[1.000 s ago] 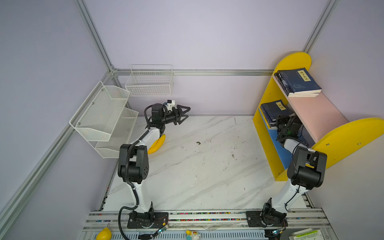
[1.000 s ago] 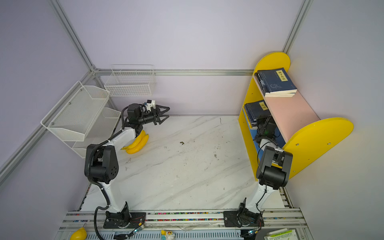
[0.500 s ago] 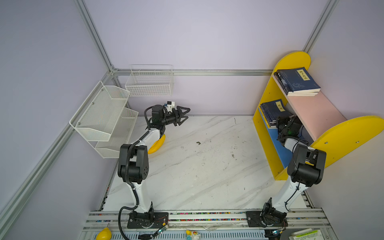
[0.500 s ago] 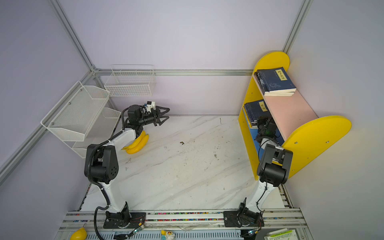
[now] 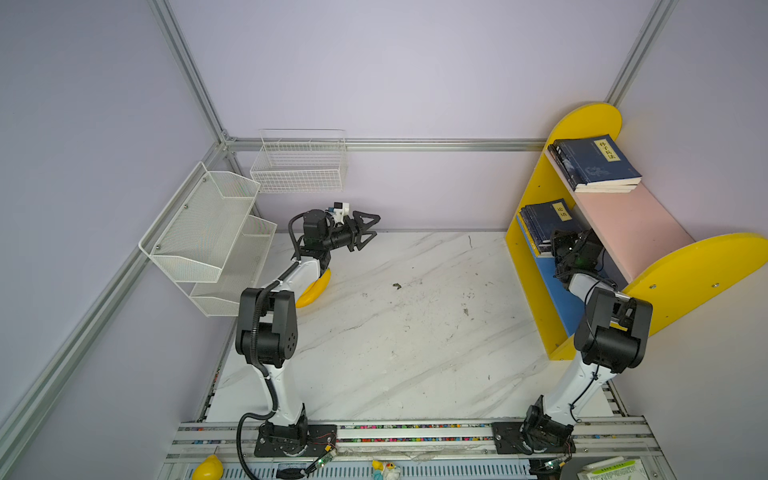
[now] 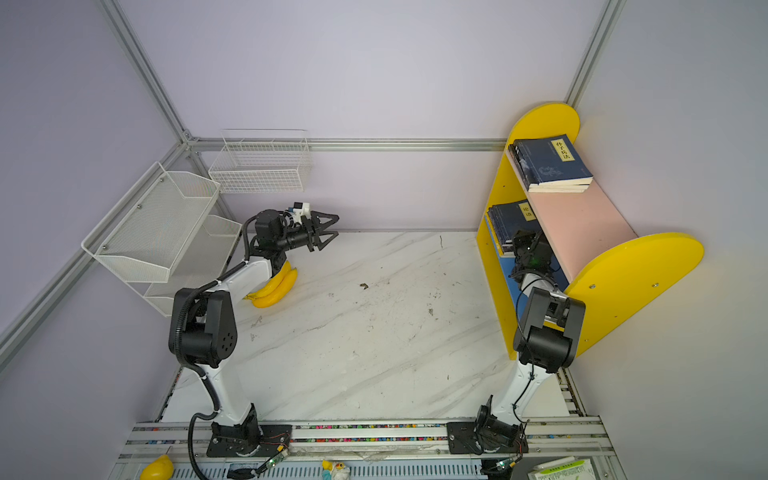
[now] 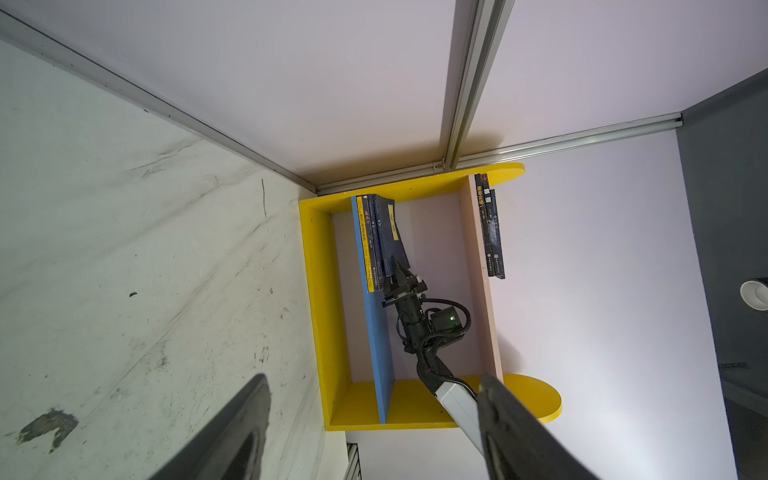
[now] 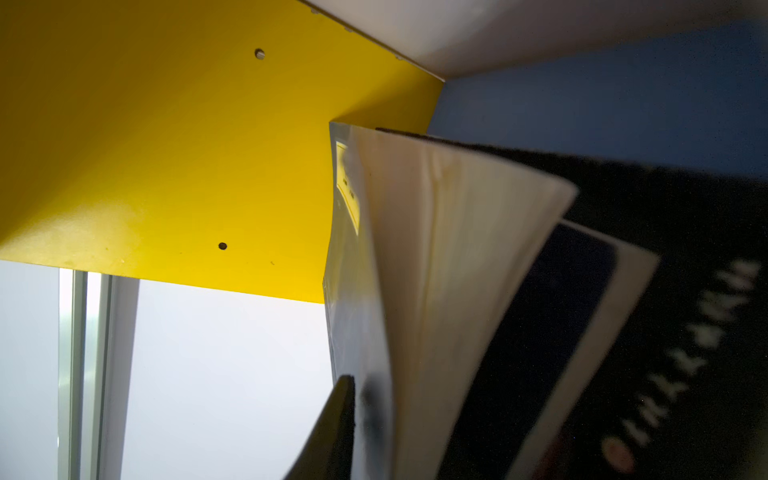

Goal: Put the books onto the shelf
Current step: 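Lower the paperback onto the stack on the lower shelf with the right gripper, then press the paperback flat on the stack and open the right gripper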

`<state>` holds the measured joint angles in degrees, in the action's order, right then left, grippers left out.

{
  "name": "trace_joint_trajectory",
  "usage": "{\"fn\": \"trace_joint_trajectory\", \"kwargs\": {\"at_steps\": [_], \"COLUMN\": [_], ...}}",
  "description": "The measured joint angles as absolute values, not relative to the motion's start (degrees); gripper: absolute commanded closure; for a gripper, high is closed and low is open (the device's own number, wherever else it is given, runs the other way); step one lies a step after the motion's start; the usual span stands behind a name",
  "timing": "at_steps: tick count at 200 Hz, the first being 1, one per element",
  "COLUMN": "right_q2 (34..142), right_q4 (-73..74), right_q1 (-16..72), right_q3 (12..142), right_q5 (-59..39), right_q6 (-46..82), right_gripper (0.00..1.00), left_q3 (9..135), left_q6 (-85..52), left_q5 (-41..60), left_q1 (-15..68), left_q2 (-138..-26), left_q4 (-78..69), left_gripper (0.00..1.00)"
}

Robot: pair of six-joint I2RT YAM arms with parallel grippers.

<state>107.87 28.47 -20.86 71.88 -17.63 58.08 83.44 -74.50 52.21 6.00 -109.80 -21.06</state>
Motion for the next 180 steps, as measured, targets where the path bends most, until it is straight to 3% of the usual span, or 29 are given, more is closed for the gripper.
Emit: {"fn": "trace_joint_trajectory", "kwargs": {"at_steps": [21,50,180], "right_q2": [107.8,107.7,105.4], "right_q4": [26.7,26.0,25.8], "right_q1": [-20.9,-20.9,-20.8], "right_q3": [72.6,72.7,71.7], "right_q5": [-17.6,-18.1,-19.2], "right_q6": [56.9,56.2,57.1], "right_gripper": [0.88,0.93,0.91], "left_q3": [82.9,82.1,79.7], "left_q6": [-74.7,-75.5,-77.3], "left_q5": [52.2,52.2,52.3], "left_q1": [6.0,6.0,6.0], "left_q2": [-109.8,-109.8,-109.8], "left_q4": [-21.9,-22.3,-24.8], "left_gripper": [0.23,0.23,0.23]}}
